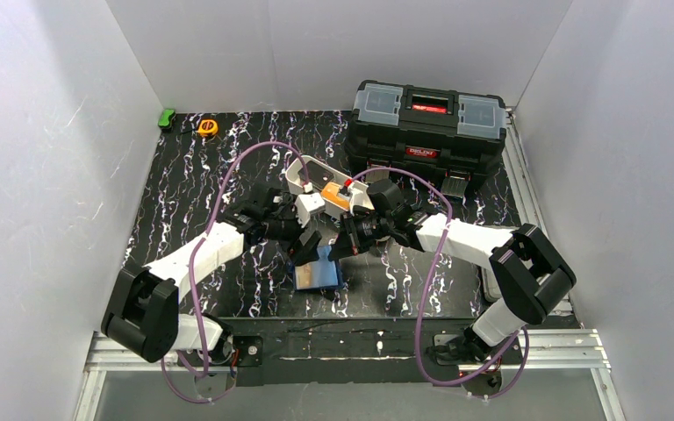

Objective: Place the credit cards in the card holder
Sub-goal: Turn over the card slot in the card holder.

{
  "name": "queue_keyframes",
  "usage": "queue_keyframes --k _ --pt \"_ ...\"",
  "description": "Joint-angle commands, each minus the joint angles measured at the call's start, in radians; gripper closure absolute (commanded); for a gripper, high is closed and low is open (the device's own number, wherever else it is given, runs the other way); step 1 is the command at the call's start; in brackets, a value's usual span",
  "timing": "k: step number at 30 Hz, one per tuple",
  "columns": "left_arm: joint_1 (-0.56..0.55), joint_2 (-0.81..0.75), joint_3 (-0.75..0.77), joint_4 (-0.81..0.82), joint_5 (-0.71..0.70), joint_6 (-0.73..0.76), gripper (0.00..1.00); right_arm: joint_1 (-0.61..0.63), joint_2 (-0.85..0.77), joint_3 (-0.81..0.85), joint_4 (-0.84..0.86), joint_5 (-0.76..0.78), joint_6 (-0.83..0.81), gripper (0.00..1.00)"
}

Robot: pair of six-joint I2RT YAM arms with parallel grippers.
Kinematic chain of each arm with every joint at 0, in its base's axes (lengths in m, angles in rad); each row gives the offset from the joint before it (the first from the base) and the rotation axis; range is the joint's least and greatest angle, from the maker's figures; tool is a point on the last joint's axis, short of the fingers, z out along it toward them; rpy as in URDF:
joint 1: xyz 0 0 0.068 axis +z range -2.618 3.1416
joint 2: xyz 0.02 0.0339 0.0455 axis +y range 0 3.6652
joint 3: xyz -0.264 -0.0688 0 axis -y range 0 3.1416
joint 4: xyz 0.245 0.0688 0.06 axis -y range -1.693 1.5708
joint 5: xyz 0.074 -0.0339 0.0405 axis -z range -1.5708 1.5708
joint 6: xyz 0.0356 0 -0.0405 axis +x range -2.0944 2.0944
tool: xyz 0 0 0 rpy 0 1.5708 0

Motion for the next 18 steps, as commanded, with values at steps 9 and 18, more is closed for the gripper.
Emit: queue_keyframes --k 9,18 --pt "0.014 -0.066 -0.019 -0.114 -0.101 0.077 0.01 -0.012 0.04 -0.029 0.07 -0.026 -0.013 0.99" --pt "0.007 -0.094 0.029 -0.001 0.164 -0.143 0.01 -0.013 0.032 -0.02 0.081 -0.021 -0.005 0.99"
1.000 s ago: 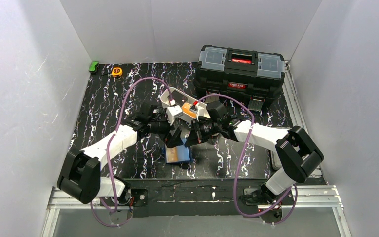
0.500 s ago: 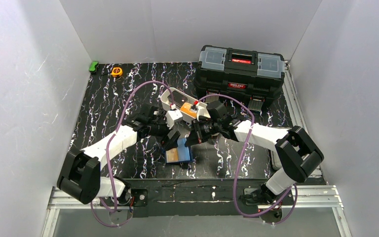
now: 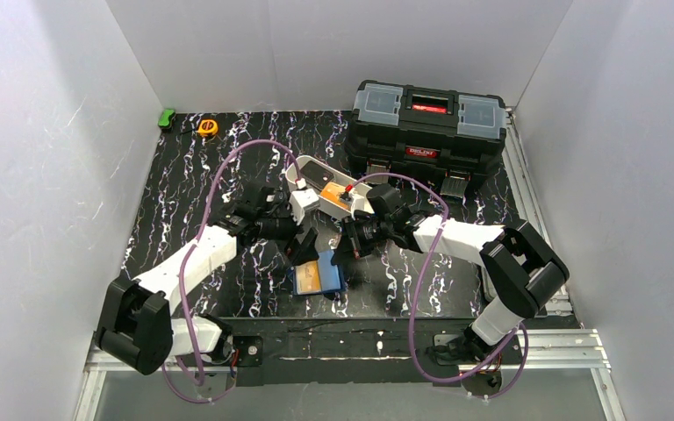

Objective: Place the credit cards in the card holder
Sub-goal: Turn over the card slot in the card holder.

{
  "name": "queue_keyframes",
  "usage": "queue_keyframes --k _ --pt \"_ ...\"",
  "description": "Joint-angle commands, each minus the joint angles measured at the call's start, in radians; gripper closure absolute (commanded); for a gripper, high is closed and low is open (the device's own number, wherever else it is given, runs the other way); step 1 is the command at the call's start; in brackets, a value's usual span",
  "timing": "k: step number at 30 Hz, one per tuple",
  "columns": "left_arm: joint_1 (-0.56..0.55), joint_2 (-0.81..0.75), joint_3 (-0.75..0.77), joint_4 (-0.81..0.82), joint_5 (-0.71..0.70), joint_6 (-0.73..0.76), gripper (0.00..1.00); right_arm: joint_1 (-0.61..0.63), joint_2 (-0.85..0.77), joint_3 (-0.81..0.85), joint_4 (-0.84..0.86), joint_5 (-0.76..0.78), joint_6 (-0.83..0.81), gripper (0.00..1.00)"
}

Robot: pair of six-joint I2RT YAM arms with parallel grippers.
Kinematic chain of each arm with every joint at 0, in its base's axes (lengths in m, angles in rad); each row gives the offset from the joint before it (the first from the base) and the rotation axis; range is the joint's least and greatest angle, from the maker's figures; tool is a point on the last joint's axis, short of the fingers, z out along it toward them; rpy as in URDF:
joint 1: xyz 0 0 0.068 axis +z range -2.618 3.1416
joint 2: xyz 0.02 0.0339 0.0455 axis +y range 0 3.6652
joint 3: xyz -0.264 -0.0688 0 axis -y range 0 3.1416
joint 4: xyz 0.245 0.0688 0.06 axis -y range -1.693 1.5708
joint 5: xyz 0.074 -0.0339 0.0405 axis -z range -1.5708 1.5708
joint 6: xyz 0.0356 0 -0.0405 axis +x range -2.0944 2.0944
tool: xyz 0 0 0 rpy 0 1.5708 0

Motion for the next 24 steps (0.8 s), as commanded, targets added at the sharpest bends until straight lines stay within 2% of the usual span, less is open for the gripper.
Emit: queue_keyframes --k 1,5,9,19,24 --pt "-0.024 -0.018 0.013 0.093 0.138 -0.103 0.01 -0.004 -0.013 0.017 0.054 -0.023 0.003 0.99" --pt "-0.041 0.026 -0.021 0.178 0.1 -0.121 0.01 -0.004 -0.019 0.044 0.036 -0.024 0.001 0.99" --pt "-0.057 0.046 -0.022 0.216 0.122 -0.136 0.01 -0.003 -0.029 0.05 0.025 -0.021 0.0 0.99" --pt "-0.082 0.054 -0.074 0.174 0.056 0.027 0.01 -0.005 -0.029 0.065 0.034 -0.046 0.006 0.99" --pt "-0.082 0.061 -0.086 0.191 0.02 0.046 0.01 -0.004 -0.035 0.066 0.036 -0.058 0.007 0.99"
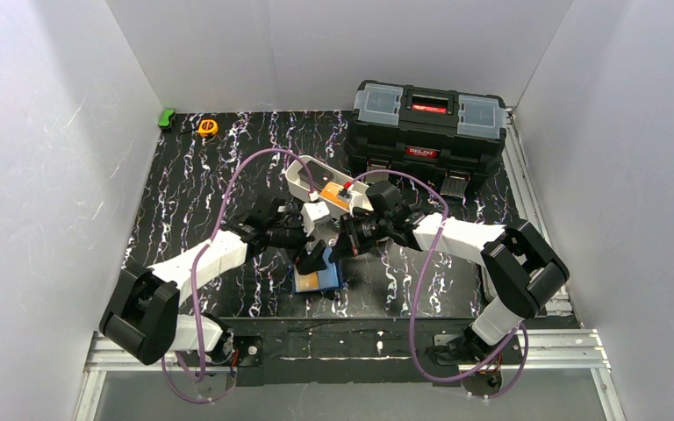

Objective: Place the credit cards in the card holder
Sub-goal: Turn over the card slot in the card holder.

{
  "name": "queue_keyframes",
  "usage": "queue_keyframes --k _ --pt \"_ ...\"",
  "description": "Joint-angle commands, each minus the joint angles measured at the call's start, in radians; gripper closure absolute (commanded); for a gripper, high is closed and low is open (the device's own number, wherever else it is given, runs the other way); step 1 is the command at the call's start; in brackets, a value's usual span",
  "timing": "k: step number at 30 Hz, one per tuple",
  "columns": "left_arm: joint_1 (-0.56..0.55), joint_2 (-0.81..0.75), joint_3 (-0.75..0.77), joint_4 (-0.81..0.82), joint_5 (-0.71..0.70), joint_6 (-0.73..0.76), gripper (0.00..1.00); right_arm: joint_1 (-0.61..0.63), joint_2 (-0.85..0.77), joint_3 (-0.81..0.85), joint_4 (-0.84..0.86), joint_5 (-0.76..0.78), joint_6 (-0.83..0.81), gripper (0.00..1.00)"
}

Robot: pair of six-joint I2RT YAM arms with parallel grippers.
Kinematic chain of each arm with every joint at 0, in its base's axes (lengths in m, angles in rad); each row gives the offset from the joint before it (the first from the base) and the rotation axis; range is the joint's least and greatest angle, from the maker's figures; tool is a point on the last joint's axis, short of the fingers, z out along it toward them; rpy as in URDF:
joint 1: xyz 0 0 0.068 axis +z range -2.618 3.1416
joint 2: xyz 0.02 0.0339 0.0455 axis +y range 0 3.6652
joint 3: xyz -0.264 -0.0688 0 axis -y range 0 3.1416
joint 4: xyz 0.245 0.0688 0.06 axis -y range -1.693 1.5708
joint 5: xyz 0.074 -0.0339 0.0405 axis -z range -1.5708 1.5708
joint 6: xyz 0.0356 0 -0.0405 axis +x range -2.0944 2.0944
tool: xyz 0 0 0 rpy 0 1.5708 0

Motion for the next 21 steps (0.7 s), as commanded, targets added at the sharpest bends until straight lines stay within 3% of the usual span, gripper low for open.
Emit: queue_keyframes --k 1,11,21 --pt "-0.003 0.005 -0.01 0.018 -0.04 0.048 0.01 -0.003 -0.035 0.041 0.037 -0.041 0.003 0.99" --pt "-0.006 -0.018 -0.002 0.032 0.098 -0.044 0.01 -0.004 -0.017 0.049 0.035 -0.05 0.008 0.99" --pt "-0.016 0.016 -0.013 0.013 -0.008 0.068 0.01 -0.005 -0.034 0.037 0.035 -0.045 0.006 0.99"
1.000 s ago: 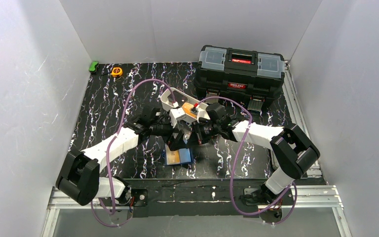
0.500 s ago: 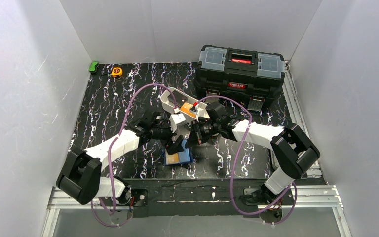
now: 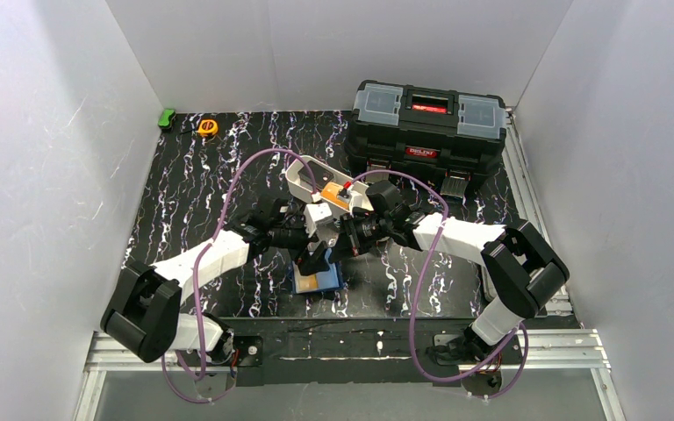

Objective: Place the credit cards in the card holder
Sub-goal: Turn over the card slot in the card holder.

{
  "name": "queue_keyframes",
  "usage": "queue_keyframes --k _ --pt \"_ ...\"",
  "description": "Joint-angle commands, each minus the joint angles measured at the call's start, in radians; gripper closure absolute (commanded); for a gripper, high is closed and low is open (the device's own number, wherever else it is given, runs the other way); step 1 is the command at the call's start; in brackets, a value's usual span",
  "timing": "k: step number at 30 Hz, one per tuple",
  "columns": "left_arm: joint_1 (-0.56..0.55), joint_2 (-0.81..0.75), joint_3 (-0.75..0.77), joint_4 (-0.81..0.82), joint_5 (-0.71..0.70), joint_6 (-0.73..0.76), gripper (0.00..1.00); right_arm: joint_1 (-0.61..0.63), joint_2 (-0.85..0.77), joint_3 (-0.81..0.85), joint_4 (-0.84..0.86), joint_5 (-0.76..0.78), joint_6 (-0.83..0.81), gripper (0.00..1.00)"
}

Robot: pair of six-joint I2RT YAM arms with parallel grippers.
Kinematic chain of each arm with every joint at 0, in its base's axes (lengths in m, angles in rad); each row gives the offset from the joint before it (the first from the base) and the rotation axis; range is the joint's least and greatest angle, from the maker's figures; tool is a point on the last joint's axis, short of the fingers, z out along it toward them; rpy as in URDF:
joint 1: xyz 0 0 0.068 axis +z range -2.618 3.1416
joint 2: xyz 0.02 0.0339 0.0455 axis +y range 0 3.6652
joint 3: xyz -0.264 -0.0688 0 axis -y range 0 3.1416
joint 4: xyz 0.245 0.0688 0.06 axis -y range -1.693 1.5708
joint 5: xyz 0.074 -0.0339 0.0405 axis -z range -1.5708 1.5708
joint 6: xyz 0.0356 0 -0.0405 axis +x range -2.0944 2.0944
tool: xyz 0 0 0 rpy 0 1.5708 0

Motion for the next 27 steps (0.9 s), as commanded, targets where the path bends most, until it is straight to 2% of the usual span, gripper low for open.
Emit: queue_keyframes --k 1,20,27 --pt "-0.005 0.001 -0.007 -0.024 -0.042 0.075 0.01 -0.003 -0.034 0.036 0.035 -0.023 0.004 0.99" --pt "-0.005 -0.059 0.031 -0.19 -0.306 0.137 0.01 -0.005 -0.053 0.009 0.031 -0.029 -0.006 0.99" --pt "0.017 -0.151 0.022 -0.283 -0.263 0.188 0.01 -0.005 -0.068 0.02 -0.033 0.009 -0.041 0.99"
